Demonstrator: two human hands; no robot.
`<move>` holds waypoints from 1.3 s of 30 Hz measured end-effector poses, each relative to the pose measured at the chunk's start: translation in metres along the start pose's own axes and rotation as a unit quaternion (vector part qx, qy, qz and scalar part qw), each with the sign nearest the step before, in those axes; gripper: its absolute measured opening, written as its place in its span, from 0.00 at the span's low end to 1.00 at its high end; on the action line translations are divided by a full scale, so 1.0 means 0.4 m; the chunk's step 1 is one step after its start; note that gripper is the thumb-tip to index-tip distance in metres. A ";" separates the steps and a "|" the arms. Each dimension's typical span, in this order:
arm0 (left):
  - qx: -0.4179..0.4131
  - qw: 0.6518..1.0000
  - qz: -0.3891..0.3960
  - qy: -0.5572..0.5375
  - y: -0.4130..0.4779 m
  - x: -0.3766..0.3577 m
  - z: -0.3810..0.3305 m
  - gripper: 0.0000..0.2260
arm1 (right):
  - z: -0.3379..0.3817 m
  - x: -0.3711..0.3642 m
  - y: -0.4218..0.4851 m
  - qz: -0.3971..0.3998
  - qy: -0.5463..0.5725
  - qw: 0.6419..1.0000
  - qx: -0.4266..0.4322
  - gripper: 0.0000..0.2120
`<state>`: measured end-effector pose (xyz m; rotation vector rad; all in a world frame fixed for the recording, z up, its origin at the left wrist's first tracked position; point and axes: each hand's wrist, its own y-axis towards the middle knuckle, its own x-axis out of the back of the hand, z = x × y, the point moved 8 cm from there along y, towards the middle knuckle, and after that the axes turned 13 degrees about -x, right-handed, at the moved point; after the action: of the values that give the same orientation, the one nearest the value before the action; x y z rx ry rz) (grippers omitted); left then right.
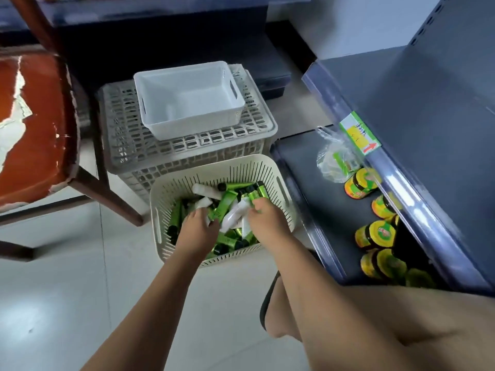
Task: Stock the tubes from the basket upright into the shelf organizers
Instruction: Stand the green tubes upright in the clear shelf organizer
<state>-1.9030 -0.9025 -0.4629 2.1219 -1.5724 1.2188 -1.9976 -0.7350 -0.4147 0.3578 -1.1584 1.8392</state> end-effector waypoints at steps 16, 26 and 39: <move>0.230 0.966 0.018 -0.116 0.213 -0.200 0.117 0.17 | -0.144 -0.134 0.357 -0.006 -0.039 0.987 -0.155 0.16; 0.275 0.909 -0.020 -0.311 0.182 -0.233 0.157 0.05 | -0.199 -0.180 0.363 0.023 -0.018 0.977 -0.210 0.08; 0.155 0.860 -0.149 -0.463 0.097 0.029 -0.080 0.06 | -0.026 0.029 0.142 -0.003 0.374 0.923 -0.091 0.10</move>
<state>-1.9515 -0.9060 -0.4452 3.3015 -1.2417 0.3191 -2.0477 -0.7288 -0.4449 -0.4256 -0.7654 1.6123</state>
